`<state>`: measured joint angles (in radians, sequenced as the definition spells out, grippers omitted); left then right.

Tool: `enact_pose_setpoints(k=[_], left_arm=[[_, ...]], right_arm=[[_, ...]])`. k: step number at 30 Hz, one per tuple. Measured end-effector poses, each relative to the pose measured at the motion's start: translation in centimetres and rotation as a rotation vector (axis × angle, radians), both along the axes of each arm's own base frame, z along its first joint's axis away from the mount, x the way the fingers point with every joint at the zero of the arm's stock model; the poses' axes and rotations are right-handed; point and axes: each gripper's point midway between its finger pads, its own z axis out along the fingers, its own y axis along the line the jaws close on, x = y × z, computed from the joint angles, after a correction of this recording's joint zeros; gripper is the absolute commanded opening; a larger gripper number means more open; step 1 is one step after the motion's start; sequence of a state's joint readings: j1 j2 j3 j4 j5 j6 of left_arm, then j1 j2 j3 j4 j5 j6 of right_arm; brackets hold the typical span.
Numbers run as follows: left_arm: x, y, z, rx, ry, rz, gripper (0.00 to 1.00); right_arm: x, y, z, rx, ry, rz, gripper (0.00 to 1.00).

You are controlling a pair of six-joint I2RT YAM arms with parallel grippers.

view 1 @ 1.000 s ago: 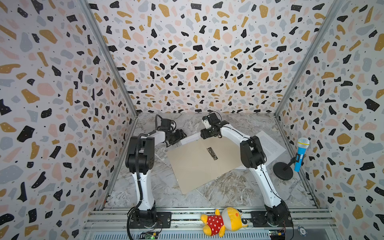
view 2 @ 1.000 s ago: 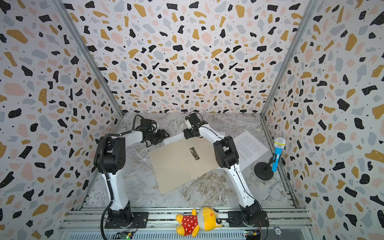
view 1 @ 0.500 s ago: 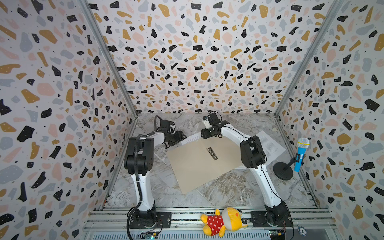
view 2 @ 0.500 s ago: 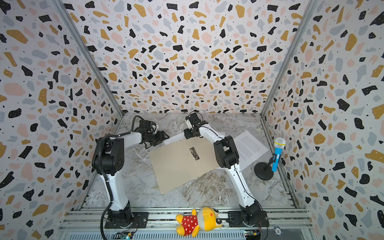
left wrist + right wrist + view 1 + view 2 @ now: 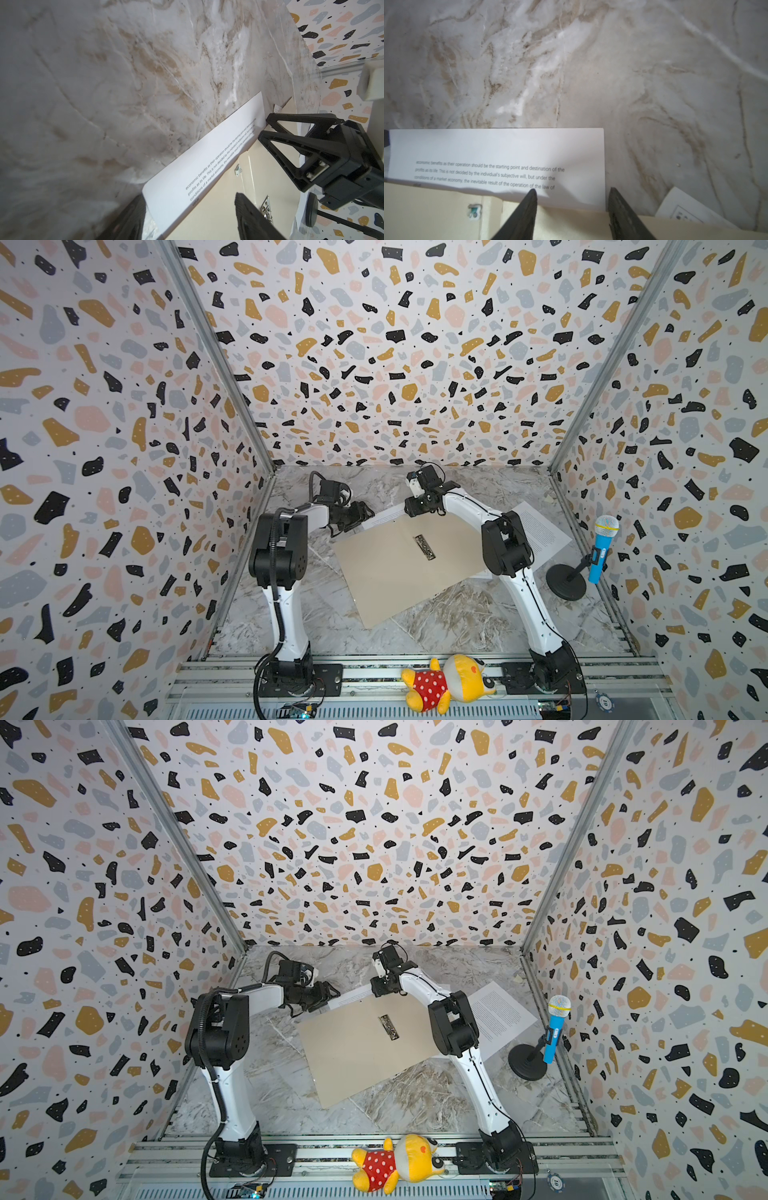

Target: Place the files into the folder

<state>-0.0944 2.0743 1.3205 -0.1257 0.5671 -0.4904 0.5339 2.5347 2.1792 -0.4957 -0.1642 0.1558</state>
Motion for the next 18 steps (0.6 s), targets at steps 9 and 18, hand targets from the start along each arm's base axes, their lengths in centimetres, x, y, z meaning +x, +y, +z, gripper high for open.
enact_pose_setpoints(k=[9,18], left_arm=[[0.1,-0.18,0.1,-0.021,-0.001,0.009,0.71],[0.23,-0.32,0.16,-0.049,-0.002,0.025,0.71]], right_arm=[[-0.03,-0.01,0.02,0.003,-0.005,0.0,0.55],[-0.06,-0.03,-0.01,0.005,-0.008,0.001,0.6]])
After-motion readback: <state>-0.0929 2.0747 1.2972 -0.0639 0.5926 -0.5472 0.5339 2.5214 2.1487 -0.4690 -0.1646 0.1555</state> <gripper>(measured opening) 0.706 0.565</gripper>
